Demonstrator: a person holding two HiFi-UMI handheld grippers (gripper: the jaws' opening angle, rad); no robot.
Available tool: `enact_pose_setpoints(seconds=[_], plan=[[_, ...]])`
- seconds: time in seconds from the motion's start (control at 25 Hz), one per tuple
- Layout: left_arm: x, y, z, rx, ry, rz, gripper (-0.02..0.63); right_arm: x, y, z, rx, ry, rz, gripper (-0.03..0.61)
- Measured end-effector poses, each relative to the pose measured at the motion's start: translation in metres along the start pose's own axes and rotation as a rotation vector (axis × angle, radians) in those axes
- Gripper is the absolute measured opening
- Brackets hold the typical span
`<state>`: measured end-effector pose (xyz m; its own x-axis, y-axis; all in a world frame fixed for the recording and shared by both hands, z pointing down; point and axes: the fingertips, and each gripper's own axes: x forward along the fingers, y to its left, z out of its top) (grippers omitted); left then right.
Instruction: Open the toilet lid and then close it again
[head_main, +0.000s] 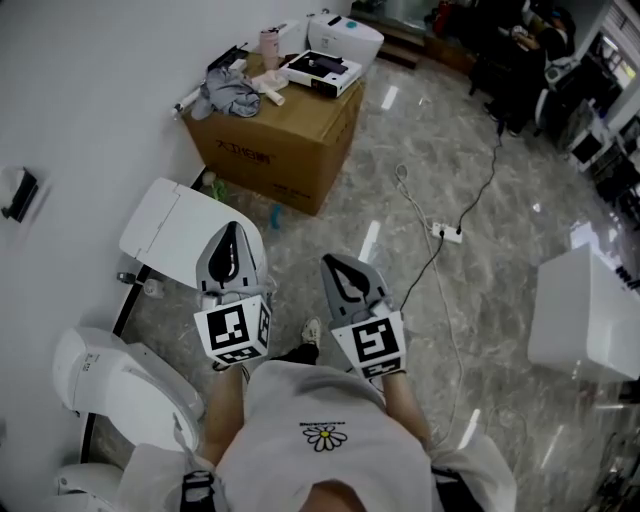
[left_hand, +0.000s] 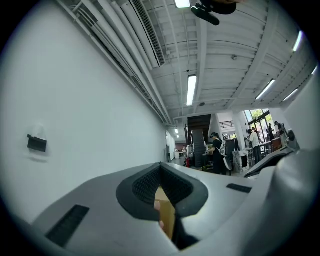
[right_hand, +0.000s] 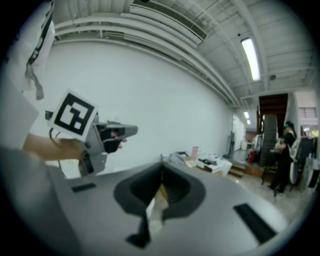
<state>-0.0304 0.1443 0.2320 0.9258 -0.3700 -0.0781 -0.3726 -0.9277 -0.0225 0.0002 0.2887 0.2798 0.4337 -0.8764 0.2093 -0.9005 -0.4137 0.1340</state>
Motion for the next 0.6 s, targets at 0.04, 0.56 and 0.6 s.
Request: enact_pose_setpoints(seconds=[0.04, 0.56, 0.6], plan=[[0.015, 0.004, 0.001, -0.002, -0.004, 0.006, 0.018, 0.015, -0.009, 0.003, 0.000, -0.002, 0.006, 0.031], [0.113, 0.044, -0.009, -0.009, 0.031, 0.095, 0.018, 0.137, -0.051, 0.035, -0.037, -0.028, 0.146, 0.031], [0.116, 0.045, -0.012, -0.008, 0.044, 0.103, 0.018, 0.142, -0.050, 0.035, -0.049, -0.024, 0.170, 0.031]])
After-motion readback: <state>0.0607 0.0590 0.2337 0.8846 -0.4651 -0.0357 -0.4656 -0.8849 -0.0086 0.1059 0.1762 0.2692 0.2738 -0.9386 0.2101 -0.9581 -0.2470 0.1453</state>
